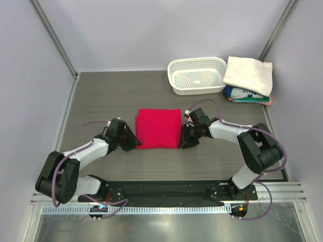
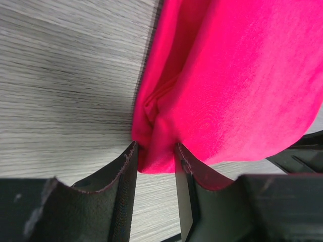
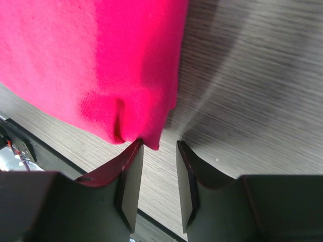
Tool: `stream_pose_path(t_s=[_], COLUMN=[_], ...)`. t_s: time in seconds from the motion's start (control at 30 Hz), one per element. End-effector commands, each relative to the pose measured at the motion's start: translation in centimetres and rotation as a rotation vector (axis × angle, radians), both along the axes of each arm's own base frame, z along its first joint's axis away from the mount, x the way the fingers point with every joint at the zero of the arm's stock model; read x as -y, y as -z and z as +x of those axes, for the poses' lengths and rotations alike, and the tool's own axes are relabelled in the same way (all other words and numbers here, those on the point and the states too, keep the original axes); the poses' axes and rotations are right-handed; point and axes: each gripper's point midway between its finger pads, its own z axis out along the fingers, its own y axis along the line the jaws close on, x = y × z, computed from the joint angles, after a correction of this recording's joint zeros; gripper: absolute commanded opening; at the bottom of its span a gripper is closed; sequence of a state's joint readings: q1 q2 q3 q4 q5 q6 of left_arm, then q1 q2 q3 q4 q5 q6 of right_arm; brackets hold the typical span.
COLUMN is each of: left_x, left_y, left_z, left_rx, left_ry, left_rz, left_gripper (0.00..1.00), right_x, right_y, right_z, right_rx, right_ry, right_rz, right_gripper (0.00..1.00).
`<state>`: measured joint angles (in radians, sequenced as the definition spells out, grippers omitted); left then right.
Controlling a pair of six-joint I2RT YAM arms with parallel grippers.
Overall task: Fold and stack the t-shirts
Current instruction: Fold the tshirt
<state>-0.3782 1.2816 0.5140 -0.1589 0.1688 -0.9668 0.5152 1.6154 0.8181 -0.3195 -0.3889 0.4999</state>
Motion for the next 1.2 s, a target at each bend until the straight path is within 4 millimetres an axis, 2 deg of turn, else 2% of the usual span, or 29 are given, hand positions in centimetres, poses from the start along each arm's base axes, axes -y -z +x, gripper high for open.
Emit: stream_pose_path(t_s=[0.0, 0.1, 0.13, 0.2, 0.23, 0.3, 0.37, 0.43, 0.57, 0.63, 0.73, 0.87, 0.9, 0.93, 0.97, 1.0, 1.03, 1.07, 1.17], left_x=[1.0, 1.0, 1.0, 0.9, 0.8, 0.8, 0.4, 0.2, -2.4, -3.0, -3.7, -3.3, -3.0, -3.0, -2.9, -2.9, -3.0, -3.4, -4.5], left_y=[-0.2, 0.2, 0.3, 0.3, 0.2, -0.4, -0.7, -1.9, -3.5, -4.5, -4.6, -4.1, -3.9, -3.8, -3.8, -4.0, -4.1, -4.0, -6.1], left_z=[0.7, 0.5, 0.4, 0.6, 0.8, 1.2, 1.2, 1.9, 2.2, 2.5, 2.3, 1.7, 1.3, 1.1, 0.8, 0.6, 0.4, -0.4, -0.9], left_rx=[0.039, 0.037, 0.037, 0.043, 0.049, 0.066, 0.067, 0.096, 0.115, 0.14, 0.131, 0.106, 0.093, 0.087, 0.077, 0.075, 0.069, 0.048, 0.072], left_ry=[0.003, -0.002, -0.005, -0.015, -0.017, -0.02, -0.017, -0.014, -0.029, -0.022, -0.015, 0.005, 0.019, 0.024, 0.03, 0.034, 0.037, 0.042, 0.046], left_rz=[-0.016, -0.007, -0.006, -0.003, 0.0, 0.002, 0.032, 0.058, 0.151, 0.166, 0.188, 0.167, 0.15, 0.146, 0.143, 0.142, 0.146, 0.164, 0.211], left_gripper=[0.35, 0.32, 0.22, 0.1, 0.0, 0.0, 0.0, 0.0, 0.0, 0.0, 0.0, 0.0, 0.02, 0.1, 0.21, 0.45, 0.53, 0.57, 0.64], right_x=[-0.7, -0.9, -1.0, -1.0, -1.0, -1.1, -0.9, -0.7, 0.3, 0.9, 1.1, 1.0, 0.9, 0.9, 1.0, 1.1, 1.4, 1.9, 2.0], right_y=[0.0, 0.1, 0.0, -0.1, -0.3, -0.7, -1.1, -1.8, -2.9, -3.4, -3.6, -3.4, -3.4, -3.4, -3.3, -3.5, -3.6, -3.8, -5.5], right_z=[0.6, 1.0, 1.2, 1.4, 1.5, 1.8, 2.1, 2.1, 2.3, 2.2, 1.8, 1.3, 1.1, 0.9, 0.7, 0.6, 0.5, 0.9, 1.8], right_rx=[0.026, 0.032, 0.036, 0.044, 0.052, 0.073, 0.089, 0.106, 0.132, 0.143, 0.14, 0.117, 0.115, 0.104, 0.105, 0.111, 0.109, 0.13, 0.179], right_ry=[-0.011, -0.01, -0.01, -0.01, -0.011, -0.008, 0.001, 0.009, 0.035, 0.043, 0.038, 0.025, 0.013, 0.007, -0.004, -0.01, -0.009, 0.009, 0.036], right_rz=[0.026, 0.027, 0.029, 0.029, 0.032, 0.035, 0.037, 0.047, 0.056, 0.051, 0.048, 0.058, 0.064, 0.063, 0.056, 0.054, 0.042, 0.013, 0.016], right_gripper=[0.38, 0.3, 0.24, 0.17, 0.09, 0.01, 0.01, 0.01, 0.01, 0.01, 0.01, 0.01, 0.03, 0.14, 0.28, 0.54, 0.62, 0.68, 0.82])
